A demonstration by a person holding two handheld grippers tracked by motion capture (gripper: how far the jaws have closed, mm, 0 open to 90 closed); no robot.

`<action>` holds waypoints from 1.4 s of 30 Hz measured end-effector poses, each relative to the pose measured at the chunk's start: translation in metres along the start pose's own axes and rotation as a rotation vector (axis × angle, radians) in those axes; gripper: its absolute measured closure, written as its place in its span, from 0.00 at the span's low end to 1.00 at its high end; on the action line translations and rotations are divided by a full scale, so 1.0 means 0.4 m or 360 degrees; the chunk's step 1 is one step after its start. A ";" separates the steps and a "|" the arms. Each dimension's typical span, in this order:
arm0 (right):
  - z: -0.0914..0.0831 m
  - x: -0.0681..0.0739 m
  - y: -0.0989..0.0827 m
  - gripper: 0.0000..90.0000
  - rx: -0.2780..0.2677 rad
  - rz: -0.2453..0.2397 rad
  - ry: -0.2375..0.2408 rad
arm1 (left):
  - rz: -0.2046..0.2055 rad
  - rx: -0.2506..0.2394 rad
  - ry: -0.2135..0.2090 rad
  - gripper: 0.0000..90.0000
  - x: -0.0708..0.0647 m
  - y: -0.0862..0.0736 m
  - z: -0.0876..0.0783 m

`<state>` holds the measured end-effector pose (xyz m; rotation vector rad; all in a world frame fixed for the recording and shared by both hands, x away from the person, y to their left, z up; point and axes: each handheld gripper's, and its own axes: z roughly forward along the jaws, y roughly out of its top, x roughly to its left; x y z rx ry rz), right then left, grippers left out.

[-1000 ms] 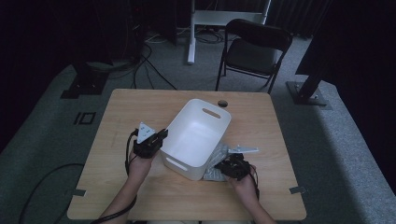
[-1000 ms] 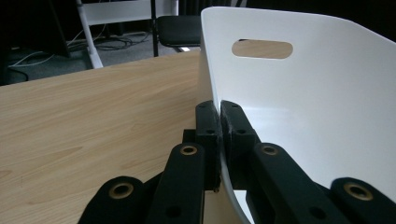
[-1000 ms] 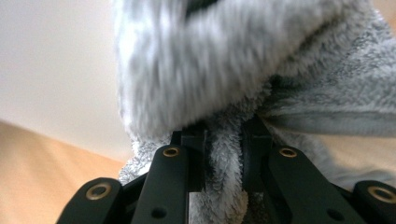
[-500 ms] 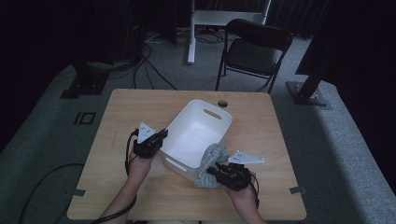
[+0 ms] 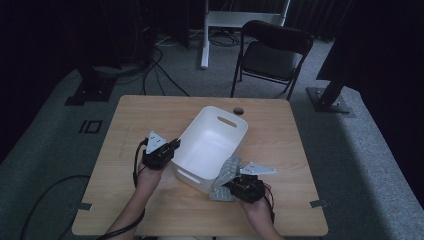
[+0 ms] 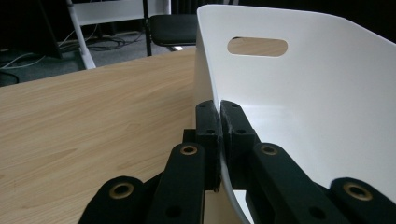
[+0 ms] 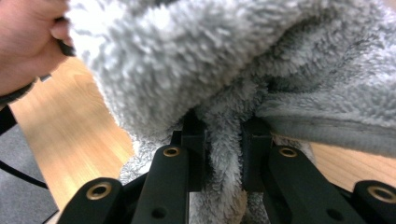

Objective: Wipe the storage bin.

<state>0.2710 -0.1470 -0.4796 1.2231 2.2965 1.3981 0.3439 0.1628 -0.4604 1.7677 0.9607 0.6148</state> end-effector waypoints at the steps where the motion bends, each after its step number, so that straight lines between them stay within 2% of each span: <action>1: 0.004 -0.004 -0.003 0.84 0.0008 0.0010 0.0000 | 0.0000 0.0000 0.0001 0.97 0.000 0.000 0.000; 6: 0.024 -0.023 -0.018 0.84 0.0048 0.0054 -0.0007 | 0.0002 0.0000 0.0005 0.97 -0.001 0.000 0.000; 17: 0.057 -0.058 -0.031 0.84 0.0109 0.0097 -0.0026 | 0.0015 0.0003 0.0014 0.97 -0.004 0.000 -0.001; 22: 0.083 -0.086 -0.046 0.84 0.0164 0.0135 -0.0042 | 0.0001 -0.0002 -0.0007 0.96 0.000 -0.001 -0.001; 23: 0.093 -0.094 -0.050 0.84 0.0188 0.0122 -0.0066 | 0.0001 -0.0001 -0.0007 0.96 0.000 -0.001 -0.001; 24: 0.103 -0.103 -0.056 0.84 0.0202 0.0144 -0.0073 | -0.0002 0.0000 -0.0010 0.96 0.001 -0.001 -0.001; 26: 0.114 -0.119 -0.064 0.84 0.0212 0.0179 -0.0056 | 0.0013 0.0004 -0.0008 0.96 0.001 0.000 -0.002; 28: 0.115 -0.122 -0.058 0.84 0.0226 0.0169 -0.0055 | 0.0011 0.0008 -0.0011 0.96 0.001 0.001 -0.002; 35: 0.119 -0.141 -0.045 0.84 0.0209 0.0181 -0.0066 | 0.0028 0.0025 -0.0027 0.95 0.004 0.004 -0.004; 42: 0.126 -0.183 -0.024 0.84 0.0171 0.0215 -0.0133 | 0.0041 0.0032 -0.0031 0.95 0.004 0.005 -0.004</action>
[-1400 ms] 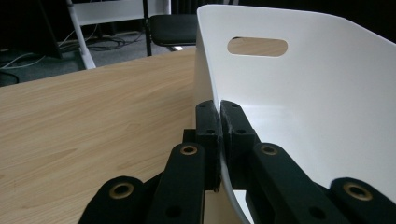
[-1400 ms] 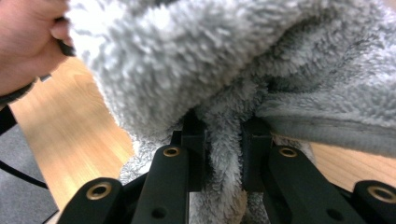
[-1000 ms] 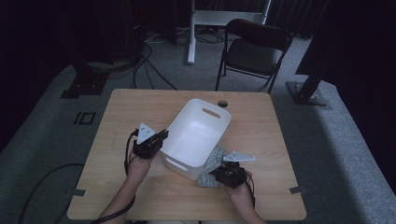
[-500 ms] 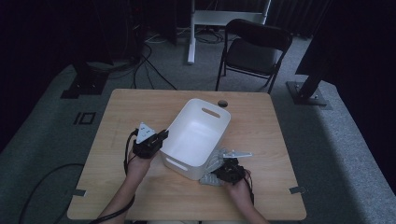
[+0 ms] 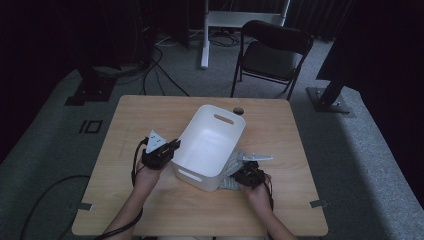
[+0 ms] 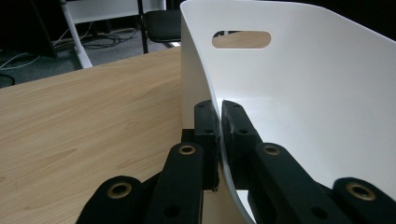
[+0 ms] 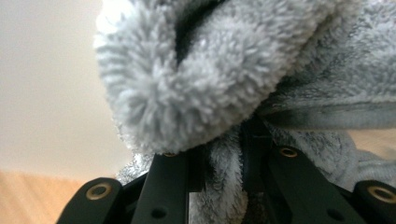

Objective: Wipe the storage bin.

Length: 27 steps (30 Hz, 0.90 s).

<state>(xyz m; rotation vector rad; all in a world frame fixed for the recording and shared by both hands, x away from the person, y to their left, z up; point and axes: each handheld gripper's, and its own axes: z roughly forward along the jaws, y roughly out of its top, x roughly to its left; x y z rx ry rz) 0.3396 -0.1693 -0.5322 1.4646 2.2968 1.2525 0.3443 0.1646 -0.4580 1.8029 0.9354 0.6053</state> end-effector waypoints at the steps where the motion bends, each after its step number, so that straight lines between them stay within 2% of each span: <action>1: 0.002 -0.007 0.004 0.84 -0.0007 0.0002 -0.0012 | 0.0007 0.0004 -0.0002 0.95 0.000 0.000 0.000; 8: 0.013 -0.048 0.032 0.84 -0.0046 0.0065 -0.0073 | 0.0011 0.0001 -0.0011 0.95 -0.003 0.000 0.000; 15: 0.001 -0.070 0.051 0.84 -0.0090 0.0106 -0.0075 | 0.0025 0.0009 -0.0012 0.94 -0.005 0.002 0.001; 18: -0.020 -0.072 0.060 0.85 -0.0136 0.0113 -0.0061 | 0.0010 0.0003 -0.0017 0.94 -0.005 0.002 0.003; 22: -0.058 -0.069 0.077 0.85 -0.0216 0.0122 -0.0002 | 0.0023 0.0007 0.0007 0.95 -0.010 0.002 0.005; 25: -0.092 -0.057 0.097 0.84 -0.0285 0.0097 0.0030 | 0.0023 0.0012 0.0015 0.95 -0.011 0.004 0.008; 27: -0.115 -0.048 0.111 0.84 -0.0330 0.0064 0.0023 | 0.0018 0.0010 0.0011 0.95 -0.011 0.003 0.008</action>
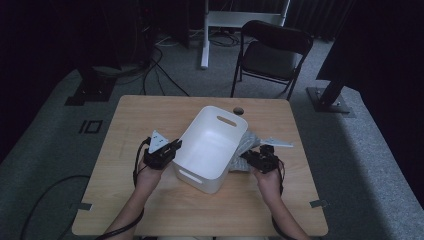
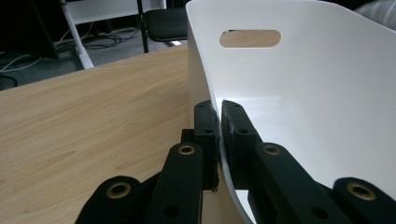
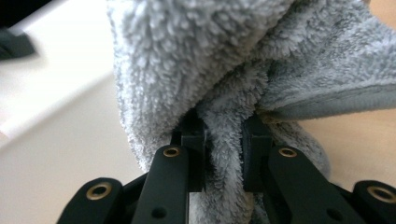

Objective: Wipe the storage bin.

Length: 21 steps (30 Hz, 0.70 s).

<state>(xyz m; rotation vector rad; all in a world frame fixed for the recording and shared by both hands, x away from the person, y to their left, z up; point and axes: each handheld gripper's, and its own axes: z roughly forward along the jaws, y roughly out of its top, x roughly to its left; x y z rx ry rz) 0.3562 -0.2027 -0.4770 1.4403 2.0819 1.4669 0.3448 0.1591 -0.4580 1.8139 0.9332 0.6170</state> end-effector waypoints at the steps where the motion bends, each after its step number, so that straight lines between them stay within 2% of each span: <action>1: -0.008 0.006 0.009 0.84 -0.0017 -0.0017 -0.0007 | 0.0003 0.0001 0.0000 0.95 0.000 0.000 0.000; 4: -0.016 0.013 0.028 0.84 -0.0034 -0.0055 -0.0033 | 0.0024 0.0006 -0.0008 0.95 -0.001 0.000 -0.001; 10: 0.005 0.002 0.034 0.84 -0.0023 -0.0035 -0.0051 | 0.0044 -0.0012 -0.0036 0.94 0.002 -0.002 -0.001; 13: 0.017 -0.005 0.029 0.85 -0.0011 -0.0010 -0.0067 | 0.0051 -0.0013 -0.0042 0.94 0.002 -0.003 -0.002; 17: 0.037 -0.020 0.014 0.85 0.0046 0.0011 -0.0088 | 0.0018 -0.0041 -0.0086 0.93 0.009 -0.007 -0.002; 21: 0.055 -0.030 -0.004 0.85 0.0083 0.0035 -0.0089 | 0.0013 -0.0035 -0.0065 0.93 0.007 -0.005 0.001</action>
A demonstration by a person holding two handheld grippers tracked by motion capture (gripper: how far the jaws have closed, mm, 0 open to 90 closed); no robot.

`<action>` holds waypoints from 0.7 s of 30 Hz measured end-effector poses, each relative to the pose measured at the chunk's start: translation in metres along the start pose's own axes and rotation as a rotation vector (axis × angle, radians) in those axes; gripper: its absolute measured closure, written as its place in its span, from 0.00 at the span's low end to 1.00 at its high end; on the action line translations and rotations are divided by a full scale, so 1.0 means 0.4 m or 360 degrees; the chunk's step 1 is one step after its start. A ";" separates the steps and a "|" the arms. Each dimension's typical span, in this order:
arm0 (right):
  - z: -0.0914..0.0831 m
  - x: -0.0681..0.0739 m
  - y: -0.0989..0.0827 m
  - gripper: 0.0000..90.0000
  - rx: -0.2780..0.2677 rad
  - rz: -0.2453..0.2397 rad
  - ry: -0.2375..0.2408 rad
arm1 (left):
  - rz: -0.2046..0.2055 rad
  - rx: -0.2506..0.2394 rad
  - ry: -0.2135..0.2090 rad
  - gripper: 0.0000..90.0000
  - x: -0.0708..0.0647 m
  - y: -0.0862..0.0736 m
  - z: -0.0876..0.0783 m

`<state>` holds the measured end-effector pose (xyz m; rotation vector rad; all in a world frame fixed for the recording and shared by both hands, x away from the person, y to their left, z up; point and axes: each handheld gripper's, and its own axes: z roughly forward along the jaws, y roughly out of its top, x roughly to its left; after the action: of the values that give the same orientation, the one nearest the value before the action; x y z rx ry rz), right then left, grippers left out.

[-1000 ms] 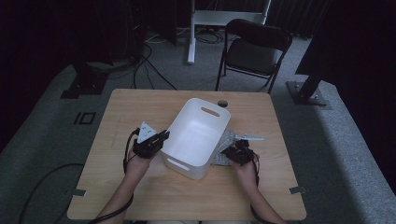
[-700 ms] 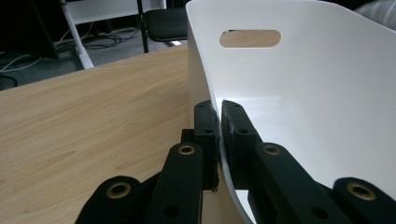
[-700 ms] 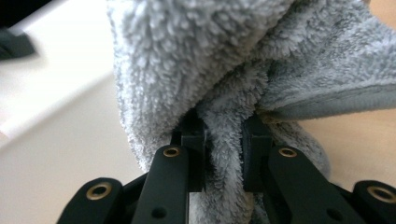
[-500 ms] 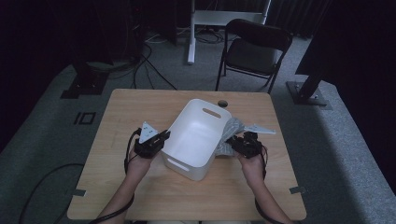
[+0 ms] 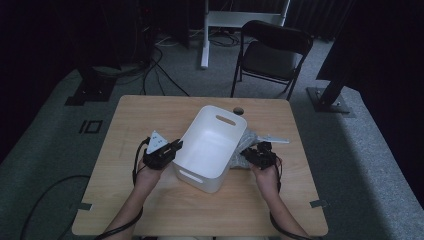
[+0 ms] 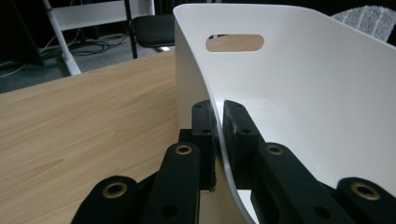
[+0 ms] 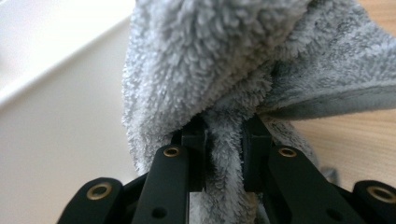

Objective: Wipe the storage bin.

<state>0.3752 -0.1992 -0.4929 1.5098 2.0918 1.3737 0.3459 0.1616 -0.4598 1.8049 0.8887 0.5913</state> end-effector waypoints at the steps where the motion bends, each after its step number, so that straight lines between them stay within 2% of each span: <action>1: 0.004 -0.002 -0.004 0.85 0.0005 0.0002 -0.0005 | -0.0004 -0.0003 -0.0001 0.93 0.000 0.000 0.000; 9: 0.050 -0.020 -0.039 0.85 0.0138 -0.0007 -0.0077 | 0.0004 0.0014 0.0031 0.93 -0.003 0.001 0.001; 13: 0.077 -0.037 -0.060 0.85 0.0192 0.0042 -0.0069 | -0.0016 0.0015 0.0058 0.93 -0.005 0.002 0.001; 16: 0.066 -0.030 -0.056 0.85 0.0201 0.0009 -0.0090 | -0.0042 0.0010 0.0070 0.93 -0.005 0.001 0.002; 21: 0.005 -0.021 -0.048 0.85 0.0137 -0.0014 -0.0039 | -0.0067 0.0005 0.0071 0.95 -0.004 0.001 0.002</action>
<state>0.3682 -0.2058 -0.5118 1.5402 2.1655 1.2706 0.3454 0.1597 -0.4598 1.7773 0.9562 0.6056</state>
